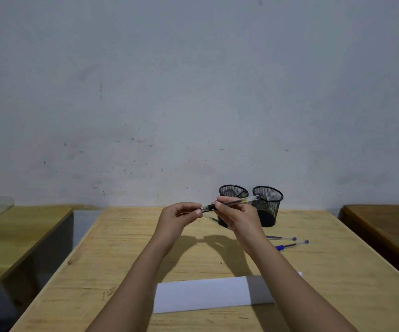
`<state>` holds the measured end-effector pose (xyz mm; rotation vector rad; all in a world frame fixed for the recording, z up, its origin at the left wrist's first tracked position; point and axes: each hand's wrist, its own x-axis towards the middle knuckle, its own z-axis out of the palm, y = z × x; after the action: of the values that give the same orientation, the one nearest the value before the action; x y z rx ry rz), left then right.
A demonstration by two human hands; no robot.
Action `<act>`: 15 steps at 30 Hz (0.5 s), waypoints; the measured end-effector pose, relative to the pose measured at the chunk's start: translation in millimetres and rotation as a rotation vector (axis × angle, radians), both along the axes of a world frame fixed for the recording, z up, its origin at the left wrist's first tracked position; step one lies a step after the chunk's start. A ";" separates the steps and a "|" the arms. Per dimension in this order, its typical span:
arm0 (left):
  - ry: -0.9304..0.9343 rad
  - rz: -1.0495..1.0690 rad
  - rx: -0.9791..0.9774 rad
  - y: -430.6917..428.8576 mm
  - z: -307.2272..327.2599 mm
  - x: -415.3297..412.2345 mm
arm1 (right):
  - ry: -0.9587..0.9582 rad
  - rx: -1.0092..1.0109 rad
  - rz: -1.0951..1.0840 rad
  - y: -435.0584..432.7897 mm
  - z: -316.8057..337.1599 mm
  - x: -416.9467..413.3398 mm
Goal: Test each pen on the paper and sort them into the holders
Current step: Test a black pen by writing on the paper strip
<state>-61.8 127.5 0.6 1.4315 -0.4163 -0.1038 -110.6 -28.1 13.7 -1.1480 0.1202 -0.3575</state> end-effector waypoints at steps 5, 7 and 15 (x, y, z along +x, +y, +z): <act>0.093 -0.099 -0.060 -1.1 3.3 -3.6 | 0.014 0.021 -0.022 -0.2 -0.9 -4.3; 0.067 -0.089 -0.022 -2.5 4.5 -4.8 | 0.020 0.023 -0.024 1.1 0.6 -6.1; 0.163 -0.120 0.006 3.8 18.2 0.1 | 0.004 0.000 -0.015 8.6 10.8 -6.4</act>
<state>-61.7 131.3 18.9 1.3920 -0.3678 -0.3168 -117.0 -19.5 24.5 -1.1488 0.1319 -0.3689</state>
